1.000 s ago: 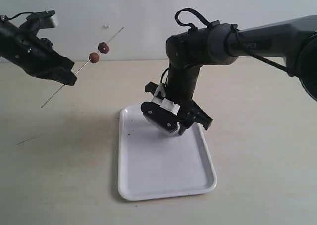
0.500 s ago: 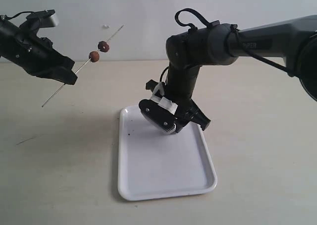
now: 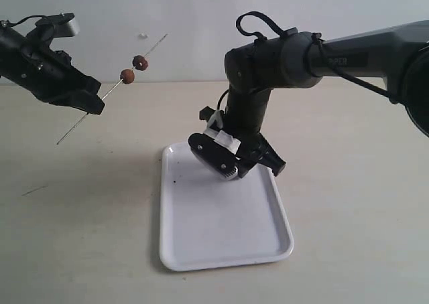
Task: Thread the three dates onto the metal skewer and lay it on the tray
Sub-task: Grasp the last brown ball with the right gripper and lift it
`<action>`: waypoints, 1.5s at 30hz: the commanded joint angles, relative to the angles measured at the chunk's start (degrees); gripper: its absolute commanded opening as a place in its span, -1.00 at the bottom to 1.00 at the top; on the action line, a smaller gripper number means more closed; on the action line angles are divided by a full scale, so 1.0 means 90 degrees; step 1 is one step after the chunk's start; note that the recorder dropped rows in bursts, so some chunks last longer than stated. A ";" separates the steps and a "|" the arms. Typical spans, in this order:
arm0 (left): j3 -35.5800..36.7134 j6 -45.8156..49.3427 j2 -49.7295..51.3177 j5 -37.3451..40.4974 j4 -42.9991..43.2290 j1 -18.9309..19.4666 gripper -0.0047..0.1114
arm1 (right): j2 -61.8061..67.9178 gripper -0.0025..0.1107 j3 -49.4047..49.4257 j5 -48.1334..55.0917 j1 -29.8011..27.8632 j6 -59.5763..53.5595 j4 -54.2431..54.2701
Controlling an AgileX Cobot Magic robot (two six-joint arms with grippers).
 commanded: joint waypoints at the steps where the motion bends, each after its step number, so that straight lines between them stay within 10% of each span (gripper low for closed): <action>1: -0.0044 -0.0027 -0.0080 -0.0031 -0.0085 0.0022 -0.92 | -0.0015 -0.15 0.0011 -0.0032 0.0002 0.0217 -0.0157; 45: -0.0044 -0.0027 -0.0080 -0.0031 -0.0111 0.0022 -0.92 | -0.0015 -0.48 0.0011 0.0084 0.0002 0.0395 0.0247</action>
